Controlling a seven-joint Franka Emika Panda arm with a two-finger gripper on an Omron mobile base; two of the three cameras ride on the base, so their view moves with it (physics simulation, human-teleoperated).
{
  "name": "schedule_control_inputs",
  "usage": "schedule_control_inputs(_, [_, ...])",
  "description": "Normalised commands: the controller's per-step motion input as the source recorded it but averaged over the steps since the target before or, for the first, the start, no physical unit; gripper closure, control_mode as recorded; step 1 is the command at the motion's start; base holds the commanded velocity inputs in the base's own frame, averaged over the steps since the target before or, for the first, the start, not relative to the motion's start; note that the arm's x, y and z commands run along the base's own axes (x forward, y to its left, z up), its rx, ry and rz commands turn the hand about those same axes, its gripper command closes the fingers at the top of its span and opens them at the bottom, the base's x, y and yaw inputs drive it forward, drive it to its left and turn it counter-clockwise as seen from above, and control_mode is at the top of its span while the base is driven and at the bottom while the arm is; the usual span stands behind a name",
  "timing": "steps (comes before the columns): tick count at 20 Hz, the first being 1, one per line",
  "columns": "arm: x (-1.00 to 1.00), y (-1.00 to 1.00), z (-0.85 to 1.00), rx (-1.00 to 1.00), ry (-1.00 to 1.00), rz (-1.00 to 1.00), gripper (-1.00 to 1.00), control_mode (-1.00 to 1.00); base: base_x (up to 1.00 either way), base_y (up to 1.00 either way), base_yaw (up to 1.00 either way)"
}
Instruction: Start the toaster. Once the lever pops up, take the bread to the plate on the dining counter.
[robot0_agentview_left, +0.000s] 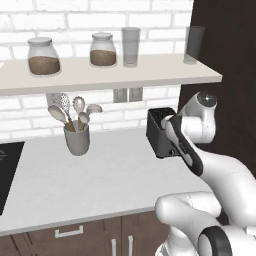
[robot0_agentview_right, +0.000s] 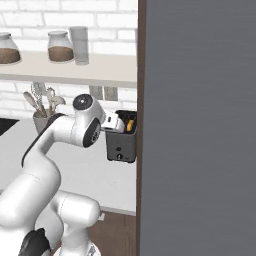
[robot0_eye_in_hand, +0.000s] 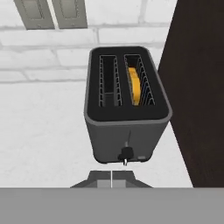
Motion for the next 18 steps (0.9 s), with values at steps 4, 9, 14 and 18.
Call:
schedule_control_inputs(4, [-0.44, 0.0, 0.56, 0.0, -0.1, 0.0, 1.0, -1.0, 0.0, 0.0, 0.0])
schedule_control_inputs(9, [-0.32, 0.0, 0.53, 0.0, -0.04, -0.01, 1.0, -1.0, 0.0, 0.0, 0.0])
schedule_control_inputs(14, [-0.01, -0.14, 0.46, 0.0, 0.0, -0.05, 1.0, -1.0, 0.0, 0.0, 0.0])
schedule_control_inputs(18, [-0.01, -0.2, 0.22, 0.0, 0.0, -0.07, 1.0, -1.0, 0.0, 0.0, 0.0])
